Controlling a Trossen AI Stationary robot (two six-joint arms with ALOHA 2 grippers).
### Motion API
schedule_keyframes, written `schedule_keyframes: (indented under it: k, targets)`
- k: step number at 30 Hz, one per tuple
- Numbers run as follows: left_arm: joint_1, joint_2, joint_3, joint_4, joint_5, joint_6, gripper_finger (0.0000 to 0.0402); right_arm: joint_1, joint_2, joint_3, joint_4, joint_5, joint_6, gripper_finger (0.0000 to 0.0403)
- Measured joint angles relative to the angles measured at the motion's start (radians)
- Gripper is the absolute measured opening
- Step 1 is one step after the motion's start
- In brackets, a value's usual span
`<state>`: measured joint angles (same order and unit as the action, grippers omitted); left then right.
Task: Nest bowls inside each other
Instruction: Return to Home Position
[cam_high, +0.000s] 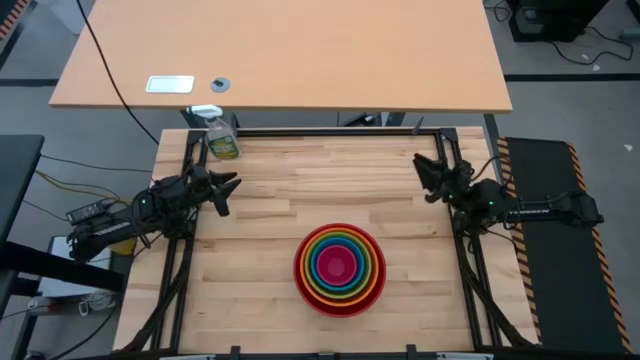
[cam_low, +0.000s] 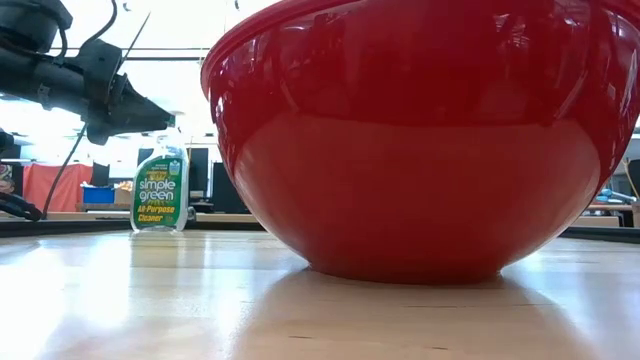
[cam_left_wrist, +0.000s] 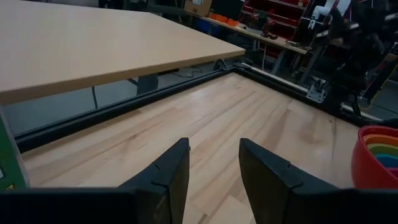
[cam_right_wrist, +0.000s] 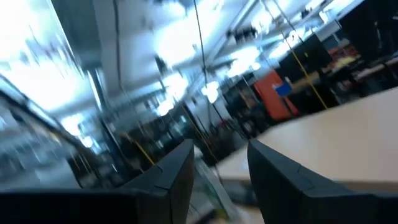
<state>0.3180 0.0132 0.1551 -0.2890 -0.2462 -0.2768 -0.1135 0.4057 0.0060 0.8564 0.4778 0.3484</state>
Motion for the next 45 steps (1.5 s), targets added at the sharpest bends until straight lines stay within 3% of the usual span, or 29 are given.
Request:
schedule_keyframes:
  k: [8, 12, 20, 26, 45]
  targets:
    - [0.000, 0.000, 0.000, 0.000, 0.000, 0.000, 0.0141, 0.000, -0.001, 0.000, 0.077, 0.000, 0.017, 0.0158]
    - [0.000, 0.000, 0.000, 0.000, 0.000, 0.000, 0.0141, 0.000, -0.063, 0.000, 0.078, -0.027, 0.017, 0.0158]
    - [0.000, 0.000, 0.000, 0.000, 0.000, 0.000, 0.0141, 0.000, -0.209, 0.001, -0.144, -0.035, -0.192, 0.0158]
    - [0.000, 0.000, 0.000, 0.000, 0.000, 0.000, 0.0141, 0.000, -0.272, 0.000, -0.288, -0.035, -0.218, 0.0158]
    - [0.000, 0.000, 0.001, 0.000, 0.000, 0.000, 0.0141, 0.000, -0.288, 0.000, -0.291, -0.035, -0.217, 0.0158]
